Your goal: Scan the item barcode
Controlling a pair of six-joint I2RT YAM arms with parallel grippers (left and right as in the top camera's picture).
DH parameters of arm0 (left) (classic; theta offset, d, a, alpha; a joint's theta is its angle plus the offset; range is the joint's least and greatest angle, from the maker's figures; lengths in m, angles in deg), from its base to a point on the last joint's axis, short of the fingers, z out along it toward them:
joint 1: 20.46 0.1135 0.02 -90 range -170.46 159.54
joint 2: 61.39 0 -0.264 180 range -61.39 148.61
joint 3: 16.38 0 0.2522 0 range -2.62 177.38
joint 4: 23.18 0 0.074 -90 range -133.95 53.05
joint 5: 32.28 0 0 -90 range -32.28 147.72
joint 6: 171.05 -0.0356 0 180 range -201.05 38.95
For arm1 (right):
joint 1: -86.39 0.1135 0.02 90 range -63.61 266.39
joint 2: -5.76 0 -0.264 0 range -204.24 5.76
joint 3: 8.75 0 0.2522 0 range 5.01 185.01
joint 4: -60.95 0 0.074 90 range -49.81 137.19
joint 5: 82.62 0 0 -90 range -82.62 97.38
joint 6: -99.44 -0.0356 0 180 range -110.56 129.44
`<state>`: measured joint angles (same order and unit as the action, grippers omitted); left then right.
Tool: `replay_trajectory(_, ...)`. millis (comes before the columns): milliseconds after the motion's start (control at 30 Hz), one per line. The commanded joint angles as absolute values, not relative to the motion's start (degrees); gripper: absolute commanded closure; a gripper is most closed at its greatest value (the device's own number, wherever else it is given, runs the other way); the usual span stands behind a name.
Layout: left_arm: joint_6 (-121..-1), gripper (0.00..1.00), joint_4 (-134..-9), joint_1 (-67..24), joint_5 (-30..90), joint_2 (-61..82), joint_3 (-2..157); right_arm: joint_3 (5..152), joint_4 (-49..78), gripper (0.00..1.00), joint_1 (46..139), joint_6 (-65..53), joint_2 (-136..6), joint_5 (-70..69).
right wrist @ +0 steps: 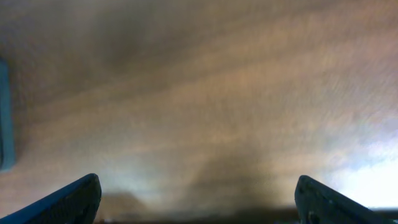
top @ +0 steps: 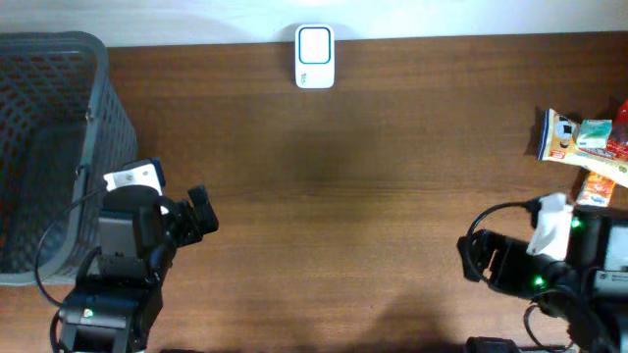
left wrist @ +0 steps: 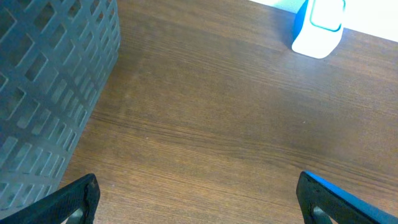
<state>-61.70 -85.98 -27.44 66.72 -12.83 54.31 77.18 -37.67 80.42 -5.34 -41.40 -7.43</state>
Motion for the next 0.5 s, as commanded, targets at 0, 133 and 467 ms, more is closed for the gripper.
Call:
replay_trajectory(0,-61.2,0.01,-85.9,-27.3,66.5,-13.1,54.4,73.0,-37.4,0.01,80.9,-6.0,-41.8,-8.5)
replay_trajectory(133,-61.2,0.01,-85.9,-27.3,66.5,-13.1,54.4,72.6,-37.6,0.01,80.9,-6.0,-44.2,-8.3)
replay_trajectory(467,-61.2,0.01,-85.9,-27.3,66.5,-13.1,54.4,64.3,-27.8,0.02,81.2,-0.4,-41.7,-6.0)
